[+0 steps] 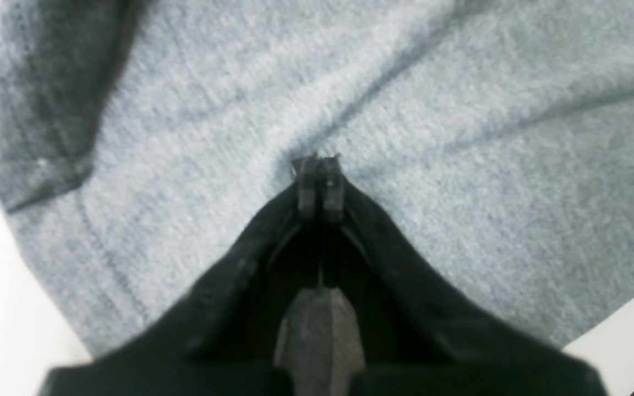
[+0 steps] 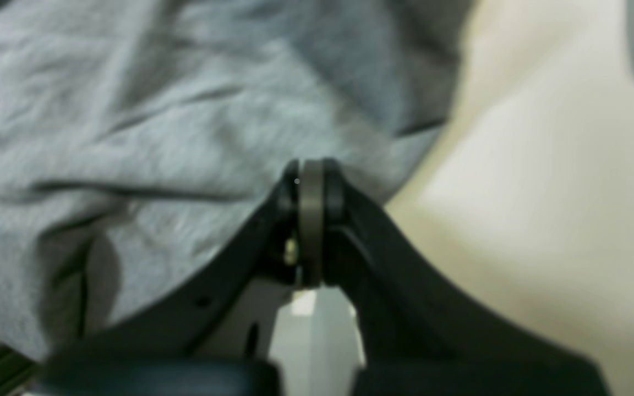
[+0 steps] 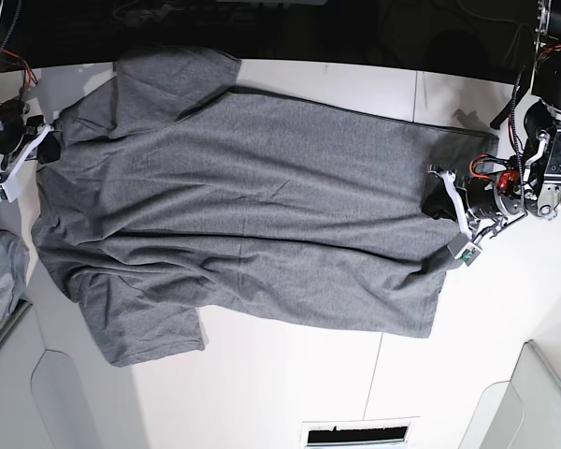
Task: Layout the t-shirt on the table in an organized manner, then fold the t-shirt properly
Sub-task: 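Tug the shirt taut with both grippers and release the left gripper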
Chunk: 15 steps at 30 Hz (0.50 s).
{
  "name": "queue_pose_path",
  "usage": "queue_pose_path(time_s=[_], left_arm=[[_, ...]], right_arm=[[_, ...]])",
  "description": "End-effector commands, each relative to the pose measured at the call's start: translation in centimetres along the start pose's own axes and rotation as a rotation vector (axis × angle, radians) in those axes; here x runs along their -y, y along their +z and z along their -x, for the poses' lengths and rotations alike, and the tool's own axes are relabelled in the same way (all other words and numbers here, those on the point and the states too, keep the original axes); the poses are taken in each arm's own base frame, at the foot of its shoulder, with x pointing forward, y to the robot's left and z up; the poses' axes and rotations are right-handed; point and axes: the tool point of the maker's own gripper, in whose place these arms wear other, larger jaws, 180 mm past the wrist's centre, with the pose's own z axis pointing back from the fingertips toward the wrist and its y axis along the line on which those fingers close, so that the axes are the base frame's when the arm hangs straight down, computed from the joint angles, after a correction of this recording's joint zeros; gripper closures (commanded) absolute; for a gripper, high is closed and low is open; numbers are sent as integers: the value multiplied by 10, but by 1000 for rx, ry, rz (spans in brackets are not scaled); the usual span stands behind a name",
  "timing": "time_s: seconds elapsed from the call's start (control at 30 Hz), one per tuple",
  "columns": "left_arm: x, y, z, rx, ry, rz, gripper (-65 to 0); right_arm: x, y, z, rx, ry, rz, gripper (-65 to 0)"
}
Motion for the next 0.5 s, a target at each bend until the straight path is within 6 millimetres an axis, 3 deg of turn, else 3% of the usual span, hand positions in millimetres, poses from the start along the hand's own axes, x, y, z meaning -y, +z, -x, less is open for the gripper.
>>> queue_pose_path(time_s=[0.0,0.1,0.17,0.3,0.47], left_arm=[[-16,7,-4,-20,-6,-42,0],[-7,10,-18,-8,15,9,0],[8,15,-36,50,-8,75,0],[16,32,-66,126,-51,98,0],[12,40,-88,188,-96,76,0]], right_arm=[[11,9,-24,58,17,21,0],[13,14,-43,102,14,14,0],[11,18,-58,146,-3,-7,0],[2,20,-81,212,-28,-51,0],[-19,8,-75,170,-40,-98,0]])
